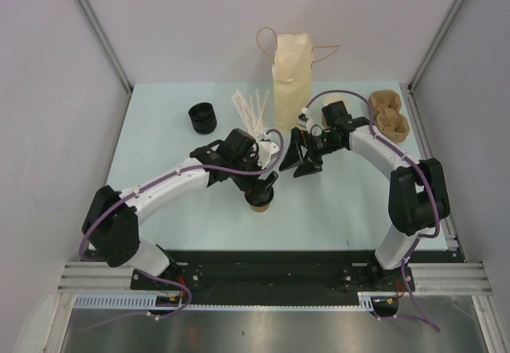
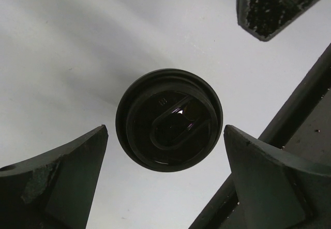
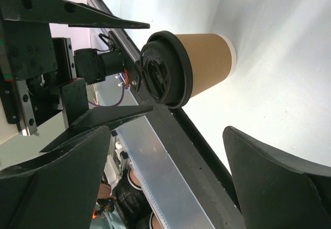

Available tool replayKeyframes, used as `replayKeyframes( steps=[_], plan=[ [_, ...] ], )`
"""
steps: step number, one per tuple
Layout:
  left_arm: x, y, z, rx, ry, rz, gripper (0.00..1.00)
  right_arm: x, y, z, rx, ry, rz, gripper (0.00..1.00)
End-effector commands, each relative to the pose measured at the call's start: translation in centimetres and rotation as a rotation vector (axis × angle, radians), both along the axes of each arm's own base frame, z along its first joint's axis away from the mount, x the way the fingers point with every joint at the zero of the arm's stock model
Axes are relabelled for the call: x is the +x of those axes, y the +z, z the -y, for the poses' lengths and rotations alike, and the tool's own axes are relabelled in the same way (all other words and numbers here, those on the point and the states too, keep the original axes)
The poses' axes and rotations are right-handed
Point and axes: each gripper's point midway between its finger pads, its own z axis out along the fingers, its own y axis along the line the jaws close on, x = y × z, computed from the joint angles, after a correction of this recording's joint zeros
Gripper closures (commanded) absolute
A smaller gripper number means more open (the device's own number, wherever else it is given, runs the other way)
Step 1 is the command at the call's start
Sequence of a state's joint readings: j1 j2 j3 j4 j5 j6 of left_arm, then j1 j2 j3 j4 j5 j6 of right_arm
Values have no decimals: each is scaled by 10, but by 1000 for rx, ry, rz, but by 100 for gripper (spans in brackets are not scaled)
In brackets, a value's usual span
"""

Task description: Pack the takeout coffee

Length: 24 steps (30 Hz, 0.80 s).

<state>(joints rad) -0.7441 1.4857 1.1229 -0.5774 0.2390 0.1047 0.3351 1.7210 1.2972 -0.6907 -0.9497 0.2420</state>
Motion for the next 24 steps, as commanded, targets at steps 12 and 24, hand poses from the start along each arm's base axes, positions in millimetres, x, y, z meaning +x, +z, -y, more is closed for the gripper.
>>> replayKeyframes(
  steps=[12,24],
  plan=[
    [4,-6,15,-31,-10,-19,1,2,5,2,7,1,26,2],
    [-1,-13,10,-11,-14,-43,15,5,4,6,8,-11,23,2]
  ],
)
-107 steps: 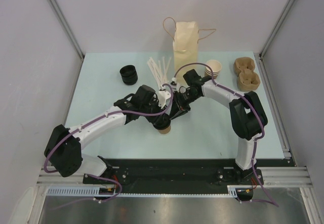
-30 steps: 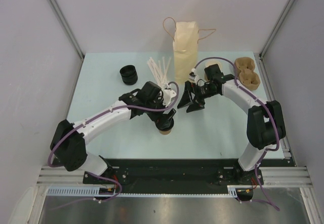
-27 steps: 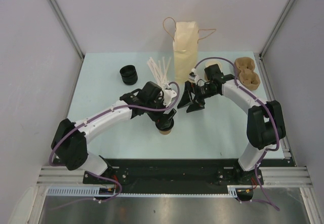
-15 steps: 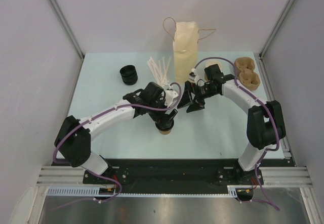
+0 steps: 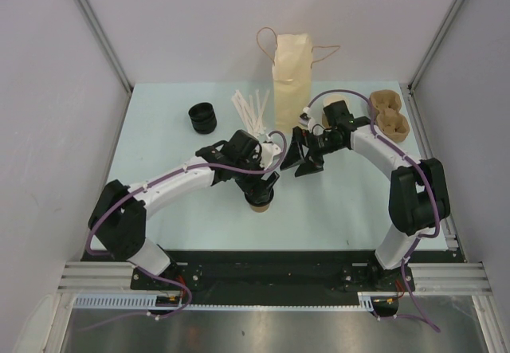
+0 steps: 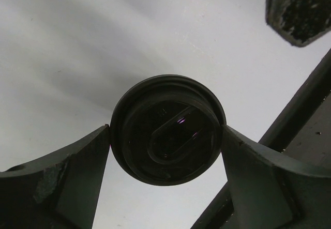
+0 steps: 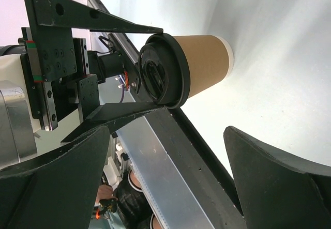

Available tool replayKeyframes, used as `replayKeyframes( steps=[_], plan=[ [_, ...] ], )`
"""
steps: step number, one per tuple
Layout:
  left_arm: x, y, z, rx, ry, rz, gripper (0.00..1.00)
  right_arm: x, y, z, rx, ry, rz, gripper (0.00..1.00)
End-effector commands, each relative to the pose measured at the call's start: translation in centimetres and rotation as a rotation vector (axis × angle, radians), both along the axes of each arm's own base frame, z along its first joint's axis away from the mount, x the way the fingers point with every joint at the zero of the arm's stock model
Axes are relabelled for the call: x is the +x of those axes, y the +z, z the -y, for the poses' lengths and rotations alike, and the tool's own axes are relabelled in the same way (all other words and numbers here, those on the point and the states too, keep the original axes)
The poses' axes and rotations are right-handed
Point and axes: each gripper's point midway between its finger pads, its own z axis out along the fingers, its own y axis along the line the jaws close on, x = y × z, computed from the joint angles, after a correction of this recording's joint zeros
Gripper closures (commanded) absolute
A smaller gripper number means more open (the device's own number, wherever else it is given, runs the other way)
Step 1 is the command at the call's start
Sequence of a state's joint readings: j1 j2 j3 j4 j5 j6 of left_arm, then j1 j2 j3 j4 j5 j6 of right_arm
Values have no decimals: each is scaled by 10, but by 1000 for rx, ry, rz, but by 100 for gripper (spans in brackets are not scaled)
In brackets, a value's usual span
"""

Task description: Pack the takeout coffee

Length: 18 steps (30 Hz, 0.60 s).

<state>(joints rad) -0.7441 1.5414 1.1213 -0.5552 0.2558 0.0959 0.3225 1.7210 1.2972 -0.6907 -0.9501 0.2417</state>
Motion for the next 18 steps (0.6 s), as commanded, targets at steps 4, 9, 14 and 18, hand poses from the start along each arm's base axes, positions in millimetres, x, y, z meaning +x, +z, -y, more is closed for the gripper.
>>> replayKeyframes(
  steps=[4,9,14,18],
  plan=[
    [-2,11,0,-18,-13,14,29,3,5,3,9,-3,23,2],
    [4,20,-17,-20,20,21,44,5,6,4,13,-10,22,1],
    [26,39,-50,-30,99,54,50,7,11,4,25,-16,49,1],
    [58,50,-96,-33,218,89,51,12,16,4,32,-27,69,1]
  ],
)
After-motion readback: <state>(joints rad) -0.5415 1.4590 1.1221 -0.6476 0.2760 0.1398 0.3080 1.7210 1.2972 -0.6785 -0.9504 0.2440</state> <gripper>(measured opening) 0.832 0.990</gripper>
